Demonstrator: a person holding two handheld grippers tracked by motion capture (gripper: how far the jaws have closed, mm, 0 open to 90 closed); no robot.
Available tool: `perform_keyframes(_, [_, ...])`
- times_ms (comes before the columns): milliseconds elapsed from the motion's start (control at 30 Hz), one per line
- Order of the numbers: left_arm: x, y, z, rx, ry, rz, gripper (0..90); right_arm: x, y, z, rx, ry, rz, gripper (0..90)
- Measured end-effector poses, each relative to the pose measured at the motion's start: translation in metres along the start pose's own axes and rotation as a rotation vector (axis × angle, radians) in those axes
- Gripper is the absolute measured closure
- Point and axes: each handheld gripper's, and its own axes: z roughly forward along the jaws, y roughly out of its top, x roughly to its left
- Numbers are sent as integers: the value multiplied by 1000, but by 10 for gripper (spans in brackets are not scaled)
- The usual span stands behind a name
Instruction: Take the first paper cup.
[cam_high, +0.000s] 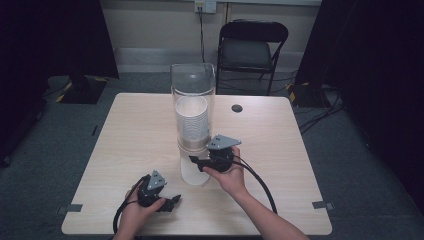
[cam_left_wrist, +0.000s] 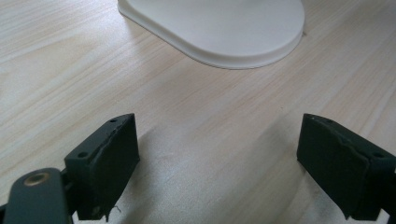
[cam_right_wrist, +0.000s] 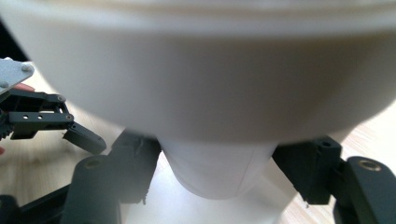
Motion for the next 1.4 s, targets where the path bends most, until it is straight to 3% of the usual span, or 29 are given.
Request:
perform_keyframes(500, [-1,-1,1,-13,4,-10,123,3,-7,1,-37,-25,-32,378])
perform_keyframes(1000, [-1,-1,1,-12,7,-12,124,5,-8,1,-27,-38,-53,380])
perform_keyframes(1200, [-1,0,1,-11,7,-12,124,4,-4,2,-25,-32,-21,311])
perform_keyframes(1300, [-1,0,1,-11,7,-12,124,4,1,4,-48,-30,-28,276])
perform_keyframes(1367, [-1,0,1,-11,7,-12,124,3,4,5,-63,-26,-7,248])
perform_keyframes(1400, [-1,0,1,-11,7,-12,124,2,4,5,-63,-32,-7,271])
